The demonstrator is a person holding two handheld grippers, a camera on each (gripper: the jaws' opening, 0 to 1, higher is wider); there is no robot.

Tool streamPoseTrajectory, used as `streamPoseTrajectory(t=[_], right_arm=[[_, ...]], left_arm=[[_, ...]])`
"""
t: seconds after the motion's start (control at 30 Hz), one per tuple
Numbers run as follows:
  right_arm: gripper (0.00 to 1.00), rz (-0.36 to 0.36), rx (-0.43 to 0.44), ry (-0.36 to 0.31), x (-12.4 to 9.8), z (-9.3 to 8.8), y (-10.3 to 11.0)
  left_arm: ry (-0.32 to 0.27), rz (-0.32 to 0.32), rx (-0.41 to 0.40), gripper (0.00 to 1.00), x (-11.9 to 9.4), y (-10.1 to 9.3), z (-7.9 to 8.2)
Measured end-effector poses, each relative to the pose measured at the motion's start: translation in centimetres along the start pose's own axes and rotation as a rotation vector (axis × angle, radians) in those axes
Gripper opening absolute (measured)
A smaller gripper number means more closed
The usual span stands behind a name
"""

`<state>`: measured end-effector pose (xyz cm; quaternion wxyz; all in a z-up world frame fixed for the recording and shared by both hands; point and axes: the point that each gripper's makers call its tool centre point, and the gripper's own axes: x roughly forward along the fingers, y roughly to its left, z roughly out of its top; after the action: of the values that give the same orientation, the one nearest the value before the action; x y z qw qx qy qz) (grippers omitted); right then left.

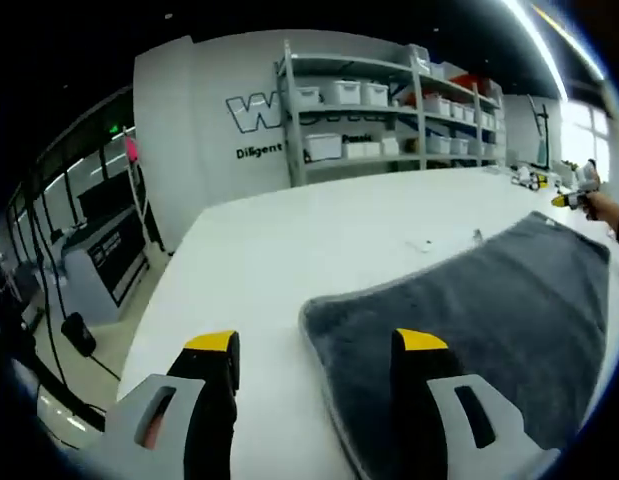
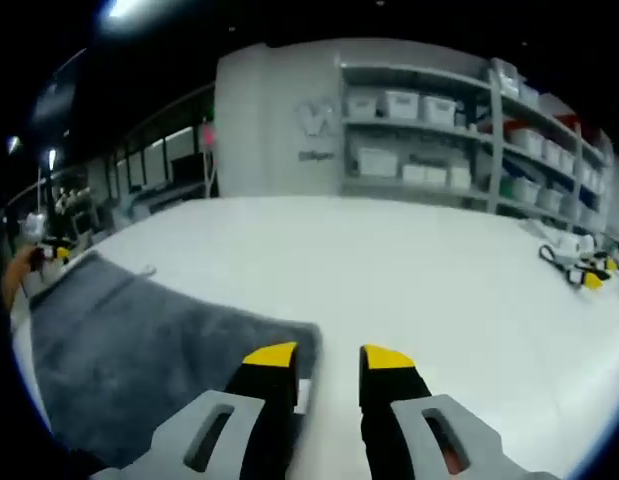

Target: Open the folded towel by lifting each exposed corner and separating the folded layers until the towel lies flat within the target outline without major curled edges

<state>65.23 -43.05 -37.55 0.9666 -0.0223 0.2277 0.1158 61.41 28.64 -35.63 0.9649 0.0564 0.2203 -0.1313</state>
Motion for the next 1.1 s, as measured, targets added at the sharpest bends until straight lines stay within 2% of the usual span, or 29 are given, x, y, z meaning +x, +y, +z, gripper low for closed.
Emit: streamPoseTrajectory(t=[0.03,0.1,0.13,0.2,0.27,0.37,0.43,0.53,0.67,0.77,0.83,0.9,1.03,1.1], right_arm=[[0.18,0.003,-0.006,0.008,0.3,-0.3,0.1],[0.18,0.002,-0.013,0.014,0.9,-0.6,-0.1],[0.18,0.007,-0.01,0.013,1.3,-0.6,-0.2],[0.2,0.036,0.003,0.005,1.7,-0.3,0.2],[0.22,0.044,0.006,0.008,2.3,-0.2,0.4],[0.23,0.064,0.0,0.034,3.8,-0.6,1.1],[0.21,0.111,0.013,0.08,4.6,-1.6,2.3],[0.09,0.074,-0.029,0.09,5.0,-2.2,2.7],[0.02,0.077,-0.01,0.089,5.0,-2.4,3.1],[0.0,0.068,-0.004,0.09,5.0,-2.4,3.2],[0.0,0.062,-0.007,0.089,4.9,-2.3,3.2],[0.0,0.062,-0.008,0.088,5.0,-2.3,3.2],[0.0,0.05,-0.029,0.091,5.0,-2.2,3.8],[0.0,0.046,-0.036,0.096,4.9,-2.2,4.0]], left_arm=[[-0.011,-0.034,-0.031,0.57,0.5,-0.6,0.0],[-0.019,-0.05,-0.073,0.5,1.1,-0.8,-0.1],[0.001,-0.055,-0.097,0.46,1.6,-0.9,-0.5],[0.021,-0.082,-0.119,0.46,2.5,-1.0,-0.9],[0.045,-0.088,-0.12,0.45,3.4,-0.9,-1.3],[0.049,-0.097,-0.117,0.4,4.7,-0.8,-1.1],[0.044,-0.093,-0.126,0.32,5.6,-0.4,-0.8],[0.067,-0.097,-0.128,0.31,6.6,-0.1,-1.2],[0.082,-0.098,-0.138,0.23,7.4,0.5,-1.3],[0.095,-0.07,-0.139,0.08,7.5,1.3,-1.6],[0.098,-0.054,-0.15,0.02,7.6,2.0,-1.9],[0.099,-0.052,-0.152,0.02,7.6,2.0,-1.9],[0.119,-0.019,-0.145,0.01,7.5,3.7,-2.4],[0.123,-0.025,-0.144,0.01,7.4,3.9,-2.4]])
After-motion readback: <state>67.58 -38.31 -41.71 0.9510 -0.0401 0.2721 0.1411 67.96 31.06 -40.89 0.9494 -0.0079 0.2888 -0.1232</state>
